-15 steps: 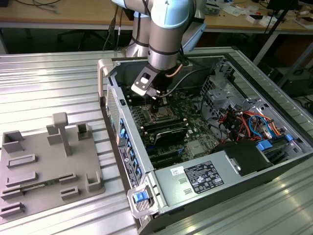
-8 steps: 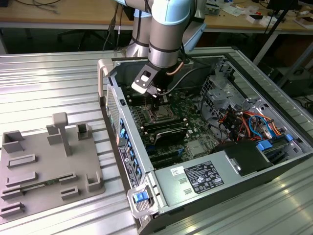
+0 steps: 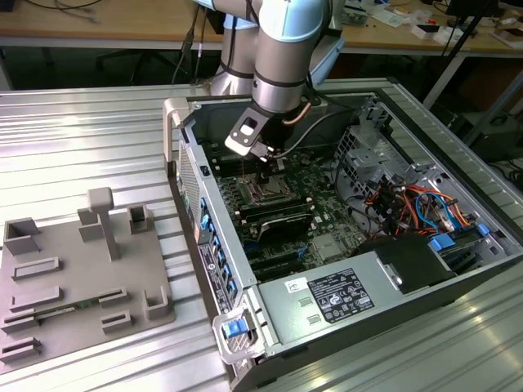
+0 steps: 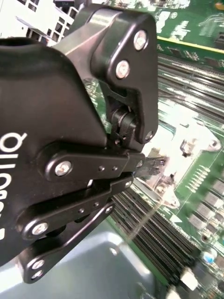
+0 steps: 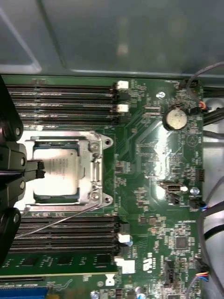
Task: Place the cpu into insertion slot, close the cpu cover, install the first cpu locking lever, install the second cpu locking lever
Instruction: 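Close the cpu cover, then install the first cpu locking lever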
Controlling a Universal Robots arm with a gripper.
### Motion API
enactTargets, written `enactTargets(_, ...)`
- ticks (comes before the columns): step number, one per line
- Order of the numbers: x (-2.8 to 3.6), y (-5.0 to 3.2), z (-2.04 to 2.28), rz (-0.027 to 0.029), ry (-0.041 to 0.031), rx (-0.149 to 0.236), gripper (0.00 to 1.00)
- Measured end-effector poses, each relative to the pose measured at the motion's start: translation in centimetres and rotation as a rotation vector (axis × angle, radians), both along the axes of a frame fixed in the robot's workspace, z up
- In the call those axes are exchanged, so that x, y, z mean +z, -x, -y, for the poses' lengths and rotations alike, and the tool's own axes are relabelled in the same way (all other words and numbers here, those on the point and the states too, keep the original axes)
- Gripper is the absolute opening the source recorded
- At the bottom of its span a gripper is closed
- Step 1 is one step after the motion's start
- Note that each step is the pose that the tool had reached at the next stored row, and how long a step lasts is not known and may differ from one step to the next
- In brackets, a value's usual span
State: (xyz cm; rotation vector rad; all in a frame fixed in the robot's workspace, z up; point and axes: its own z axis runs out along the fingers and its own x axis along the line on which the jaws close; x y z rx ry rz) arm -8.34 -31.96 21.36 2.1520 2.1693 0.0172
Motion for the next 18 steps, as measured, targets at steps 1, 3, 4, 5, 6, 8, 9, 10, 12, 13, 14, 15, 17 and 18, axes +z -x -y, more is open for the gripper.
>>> enactTargets(1,0.00,-0.32,0.00,-0.0001,0.0000,0.000,0.11)
enactTargets(3,0.00,-0.82,0.00,-0.0001,-0.0001,0.000,0.11)
enactTargets(4,0.00,-0.96,0.00,-0.0001,0.0000,0.000,0.11)
enactTargets(5,0.00,-0.97,0.00,-0.0001,-0.0001,0.000,0.11)
enactTargets(6,0.00,-0.97,0.00,-0.0001,0.0000,0.000,0.11)
enactTargets(8,0.00,-0.97,0.00,-0.0001,0.0001,0.000,0.11)
enactTargets(9,0.00,-1.02,0.00,-0.0001,0.0000,0.000,0.11)
enactTargets(10,0.00,-1.05,0.00,-0.0001,0.0000,0.000,0.11)
enactTargets(12,0.00,-1.06,0.00,-0.0001,0.0000,0.000,0.11)
enactTargets(13,0.00,-1.07,0.00,-0.0001,-0.0001,0.000,0.11)
enactTargets(14,0.00,-1.07,0.00,-0.0001,0.0000,0.000,0.11)
enactTargets(15,0.00,-1.07,0.00,-0.0001,0.0000,0.000,0.11)
enactTargets(17,0.00,-1.09,0.00,-0.0001,0.0000,0.000,0.11)
enactTargets(18,0.00,-1.09,0.00,-0.0001,0.0000,0.000,0.11)
